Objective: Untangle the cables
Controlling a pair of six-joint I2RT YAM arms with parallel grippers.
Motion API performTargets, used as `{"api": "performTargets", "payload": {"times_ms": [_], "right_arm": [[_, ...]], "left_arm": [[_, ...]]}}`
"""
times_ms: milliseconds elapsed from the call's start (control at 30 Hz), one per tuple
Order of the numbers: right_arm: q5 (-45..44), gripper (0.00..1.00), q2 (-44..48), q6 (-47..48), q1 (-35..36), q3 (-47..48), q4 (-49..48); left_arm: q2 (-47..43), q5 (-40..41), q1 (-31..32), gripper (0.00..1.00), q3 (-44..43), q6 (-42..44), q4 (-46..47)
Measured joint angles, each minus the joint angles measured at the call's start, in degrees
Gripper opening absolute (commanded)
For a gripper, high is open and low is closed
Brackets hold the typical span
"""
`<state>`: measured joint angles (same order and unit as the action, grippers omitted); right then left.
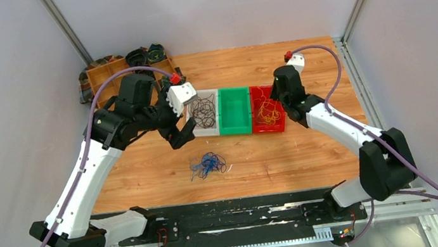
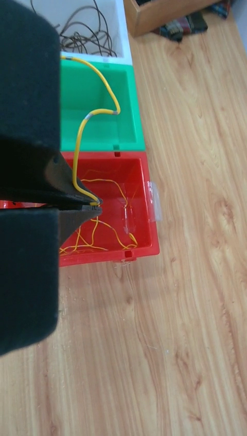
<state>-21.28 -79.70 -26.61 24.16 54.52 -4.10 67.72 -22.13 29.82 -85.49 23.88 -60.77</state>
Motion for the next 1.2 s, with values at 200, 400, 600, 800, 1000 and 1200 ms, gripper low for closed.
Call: {"api": "performTargets", "payload": {"times_ms": [200, 400, 600, 800, 1000, 1200], "right_arm": [[-4.31, 0.01, -6.51, -2.67, -0.02, 5.62, 5.11], [-11.52, 0.0, -14.03, -6.36, 0.04, 15.45, 15.08], [-15.76, 0.01, -19.69, -9.53, 1.09, 20.26, 22.16], [-19.19, 0.01, -26.18, -13.14, 4.07, 27.61, 30.03], [-20.5, 0.15, -30.03, -17.9, 5.77, 32.2, 36.15], [-19.43, 0.29, -30.36, -19.43, 5.77, 31.95, 36.87]], "left_arm": [[-1.2, 0.55, 0.0, 0.98, 0.02, 0.5, -0.2], [-2.12, 0.61, 0.0, 0.98, -0.02, 1.29, -0.44], [-2.99, 0.76, 0.0, 0.98, -0.02, 2.49, -0.68], [-3.5, 1.6, 0.0, 0.98, -0.02, 3.41, -0.68], [-3.63, 1.97, 0.0, 0.98, -0.02, 4.22, -0.7], [-3.8, 2.12, 0.0, 0.98, -0.02, 4.68, -0.7]]}}
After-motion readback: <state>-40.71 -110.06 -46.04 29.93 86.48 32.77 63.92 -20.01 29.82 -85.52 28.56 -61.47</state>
